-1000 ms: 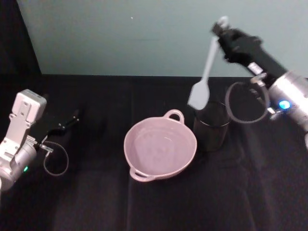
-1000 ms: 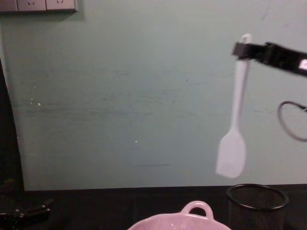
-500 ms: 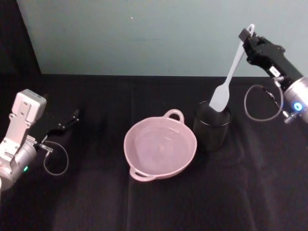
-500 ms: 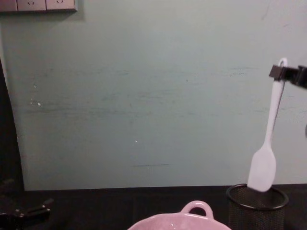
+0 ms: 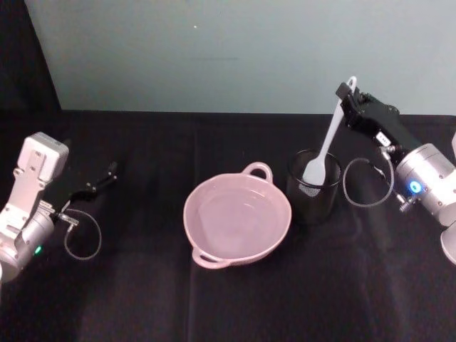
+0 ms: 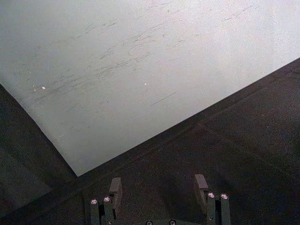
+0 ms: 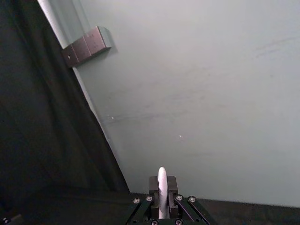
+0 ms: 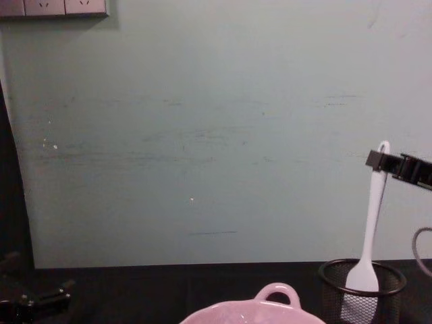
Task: Use the one hand to pick up the spoon and stir the clear water in the bowl.
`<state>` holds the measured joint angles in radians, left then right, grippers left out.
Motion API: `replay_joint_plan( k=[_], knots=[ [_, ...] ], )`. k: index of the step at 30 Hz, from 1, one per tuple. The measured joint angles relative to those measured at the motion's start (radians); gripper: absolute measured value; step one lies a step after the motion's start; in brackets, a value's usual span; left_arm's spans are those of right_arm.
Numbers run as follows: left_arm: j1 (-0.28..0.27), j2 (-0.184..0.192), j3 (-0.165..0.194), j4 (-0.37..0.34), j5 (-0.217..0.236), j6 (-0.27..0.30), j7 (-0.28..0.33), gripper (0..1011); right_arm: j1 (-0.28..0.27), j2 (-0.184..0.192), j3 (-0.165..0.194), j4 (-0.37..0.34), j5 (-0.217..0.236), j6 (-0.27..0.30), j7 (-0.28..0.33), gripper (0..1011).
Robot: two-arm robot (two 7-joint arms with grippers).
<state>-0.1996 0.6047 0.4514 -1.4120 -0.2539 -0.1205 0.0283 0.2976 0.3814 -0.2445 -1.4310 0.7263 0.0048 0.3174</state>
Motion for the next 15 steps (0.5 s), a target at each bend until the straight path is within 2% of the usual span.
replay_joint_plan(
  k=[8, 15],
  knots=[
    [0.000, 0.000, 0.000, 0.000, 0.000, 0.000, 0.000, 1011, -0.011, -0.028, 0.007, 0.046, 0.011, -0.001, 0.005, 111],
    [0.000, 0.000, 0.000, 0.000, 0.000, 0.000, 0.000, 1011, -0.013, -0.048, 0.023, 0.077, 0.055, 0.003, 0.029, 110]
  ],
)
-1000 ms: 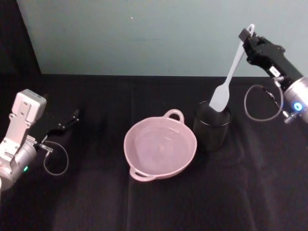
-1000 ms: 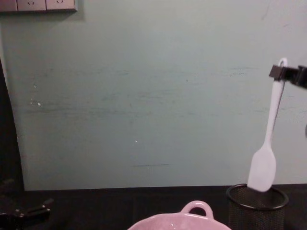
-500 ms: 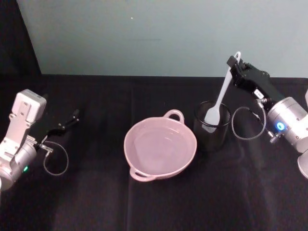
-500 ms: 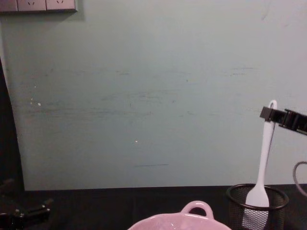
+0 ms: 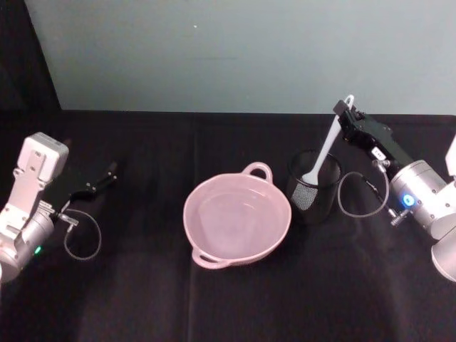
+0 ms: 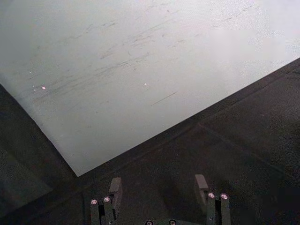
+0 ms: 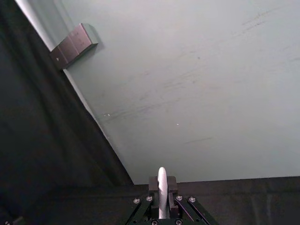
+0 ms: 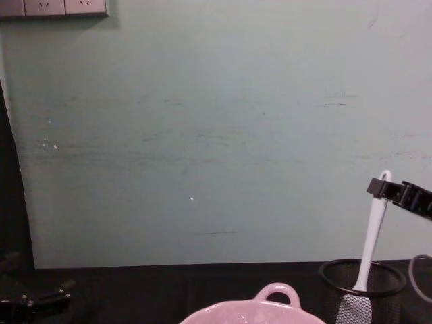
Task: Use the one hand to pick up the spoon and stir the clear water in the bowl.
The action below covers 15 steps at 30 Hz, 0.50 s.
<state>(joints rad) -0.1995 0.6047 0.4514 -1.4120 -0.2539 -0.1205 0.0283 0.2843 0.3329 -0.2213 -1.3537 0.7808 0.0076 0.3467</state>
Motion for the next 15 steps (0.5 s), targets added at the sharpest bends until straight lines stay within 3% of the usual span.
replay_joint_plan(
  k=[12, 15],
  knots=[
    [0.000, 0.000, 0.000, 0.000, 0.000, 0.000, 0.000, 1011, 0.003, -0.019, 0.023, 0.049, 0.084, 0.025, 0.004, 111],
    [0.000, 0.000, 0.000, 0.000, 0.000, 0.000, 0.000, 1011, 0.006, -0.023, 0.026, 0.062, 0.107, 0.034, 0.007, 169]
  ],
)
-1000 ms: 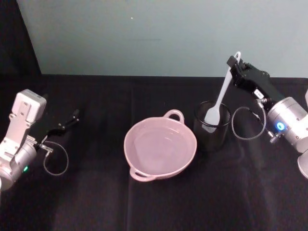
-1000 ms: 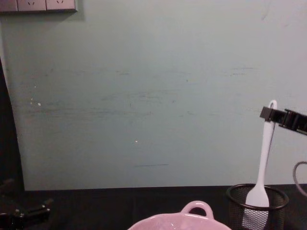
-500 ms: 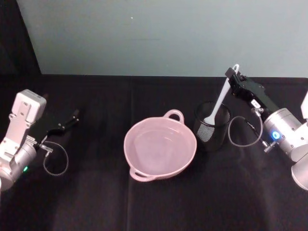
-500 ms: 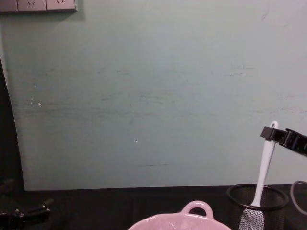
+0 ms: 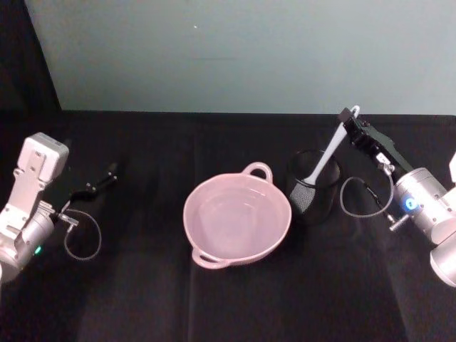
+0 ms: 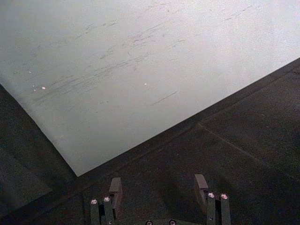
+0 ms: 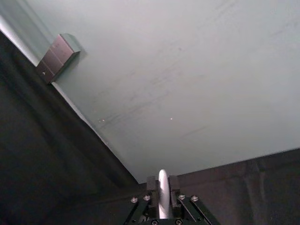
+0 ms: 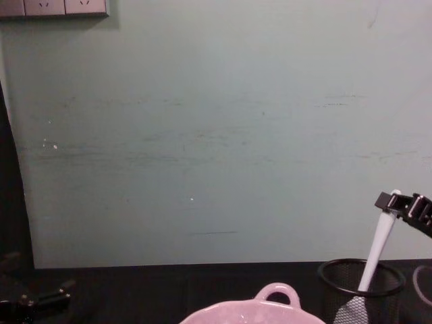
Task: Use the one hand to pick up the spoon and stir the clear water in the bowl.
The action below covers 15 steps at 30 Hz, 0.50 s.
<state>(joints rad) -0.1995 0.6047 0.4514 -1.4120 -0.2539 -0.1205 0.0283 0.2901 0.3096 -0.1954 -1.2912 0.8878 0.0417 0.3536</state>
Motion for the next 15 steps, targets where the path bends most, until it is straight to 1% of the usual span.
replay_joint_plan(
  k=[1, 3, 4, 5, 6, 7, 10, 11, 13, 15],
  knots=[
    [0.000, 0.000, 0.000, 0.000, 0.000, 0.000, 0.000, 1011, 0.001, -0.002, 0.000, 0.007, 0.013, 0.007, 0.000, 205],
    [0.000, 0.000, 0.000, 0.000, 0.000, 0.000, 0.000, 1011, 0.003, -0.002, 0.000, 0.016, 0.030, 0.017, -0.004, 242],
    [0.000, 0.000, 0.000, 0.000, 0.000, 0.000, 0.000, 1011, 0.004, -0.002, 0.000, 0.019, 0.034, 0.021, -0.007, 303],
    [0.000, 0.000, 0.000, 0.000, 0.000, 0.000, 0.000, 1011, 0.004, -0.002, 0.000, 0.021, 0.039, 0.024, -0.010, 325],
    [0.000, 0.000, 0.000, 0.000, 0.000, 0.000, 0.000, 1011, 0.004, -0.002, 0.000, 0.022, 0.042, 0.026, -0.013, 336],
    [0.000, 0.000, 0.000, 0.000, 0.000, 0.000, 0.000, 1011, 0.004, -0.001, 0.000, 0.024, 0.045, 0.028, -0.017, 384],
    [0.000, 0.000, 0.000, 0.000, 0.000, 0.000, 0.000, 1011, 0.004, 0.003, -0.001, 0.025, 0.054, 0.030, -0.031, 470],
    [0.000, 0.000, 0.000, 0.000, 0.000, 0.000, 0.000, 1011, 0.002, 0.006, -0.001, 0.025, 0.057, 0.030, -0.038, 530],
    [0.000, 0.000, 0.000, 0.000, 0.000, 0.000, 0.000, 1011, -0.001, 0.010, -0.001, 0.021, 0.060, 0.030, -0.046, 568],
    [0.000, 0.000, 0.000, 0.000, 0.000, 0.000, 0.000, 1011, -0.006, 0.017, 0.001, 0.008, 0.065, 0.030, -0.058, 652]
  ],
)
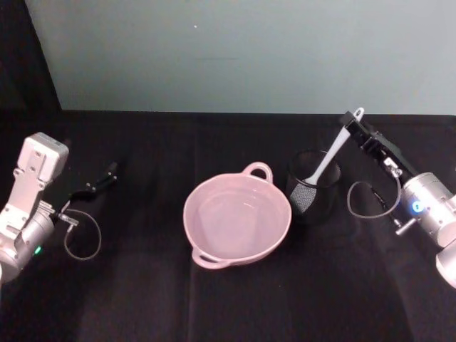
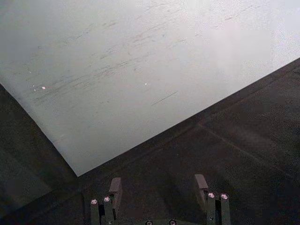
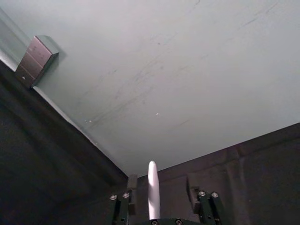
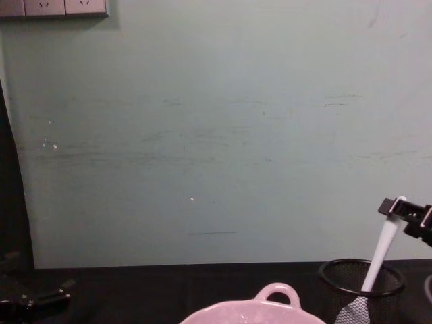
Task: Use the one hand to pick up the spoon and stir the clear water in the bowl.
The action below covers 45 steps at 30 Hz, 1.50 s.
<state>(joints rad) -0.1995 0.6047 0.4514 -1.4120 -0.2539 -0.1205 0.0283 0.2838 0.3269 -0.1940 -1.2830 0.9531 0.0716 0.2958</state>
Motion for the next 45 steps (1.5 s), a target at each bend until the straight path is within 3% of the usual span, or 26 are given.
replay_joint_plan(
  k=[6, 9, 10, 15, 18, 19, 22, 26, 29, 34, 38, 41, 42, 45],
  knots=[
    [0.000, 0.000, 0.000, 0.000, 0.000, 0.000, 0.000, 1011, -0.029, 0.027, 0.010, -0.059, 0.020, 0.010, -0.016, 843],
    [0.000, 0.000, 0.000, 0.000, 0.000, 0.000, 0.000, 1011, -0.058, 0.054, 0.011, -0.111, 0.030, 0.024, -0.021, 896],
    [0.000, 0.000, 0.000, 0.000, 0.000, 0.000, 0.000, 1011, -0.073, 0.072, 0.011, -0.140, 0.033, 0.035, -0.025, 958],
    [0.000, 0.000, 0.000, 0.000, 0.000, 0.000, 0.000, 1011, -0.115, 0.142, 0.005, -0.218, 0.024, 0.073, -0.056, 1002],
    [0.000, 0.000, 0.000, 0.000, 0.000, 0.000, 0.000, 1011, -0.137, 0.208, -0.003, -0.259, -0.015, 0.096, -0.083, 1002],
    [0.000, 0.000, 0.000, 0.000, 0.000, 0.000, 0.000, 1011, -0.137, 0.208, -0.003, -0.259, -0.015, 0.096, -0.083, 1002],
    [0.000, 0.000, 0.000, 0.000, 0.000, 0.000, 0.000, 1011, -0.142, 0.252, -0.010, -0.258, -0.070, 0.101, -0.105, 1002],
    [0.000, 0.000, 0.000, 0.000, 0.000, 0.000, 0.000, 1011, -0.126, 0.262, -0.020, -0.223, -0.131, 0.085, -0.113, 1002],
    [0.000, 0.000, 0.000, 0.000, 0.000, 0.000, 0.000, 1011, -0.105, 0.253, -0.028, -0.185, -0.165, 0.056, -0.112, 1002],
    [0.000, 0.000, 0.000, 0.000, 0.000, 0.000, 0.000, 1011, -0.043, 0.214, -0.052, -0.083, -0.248, -0.041, -0.090, 1002],
    [0.000, 0.000, 0.000, 0.000, 0.000, 0.000, 0.000, 1011, 0.005, 0.202, -0.102, -0.032, -0.354, -0.086, -0.092, 1002],
    [0.000, 0.000, 0.000, 0.000, 0.000, 0.000, 0.000, 1011, 0.040, 0.200, -0.159, -0.002, -0.468, -0.111, -0.108, 1002],
    [0.000, 0.000, 0.000, 0.000, 0.000, 0.000, 0.000, 1011, 0.040, 0.200, -0.159, -0.002, -0.468, -0.111, -0.108, 1002],
    [0.000, 0.000, 0.000, 0.000, 0.000, 0.000, 0.000, 1011, 0.061, 0.197, -0.197, 0.020, -0.557, -0.125, -0.129, 1002]
  ],
)
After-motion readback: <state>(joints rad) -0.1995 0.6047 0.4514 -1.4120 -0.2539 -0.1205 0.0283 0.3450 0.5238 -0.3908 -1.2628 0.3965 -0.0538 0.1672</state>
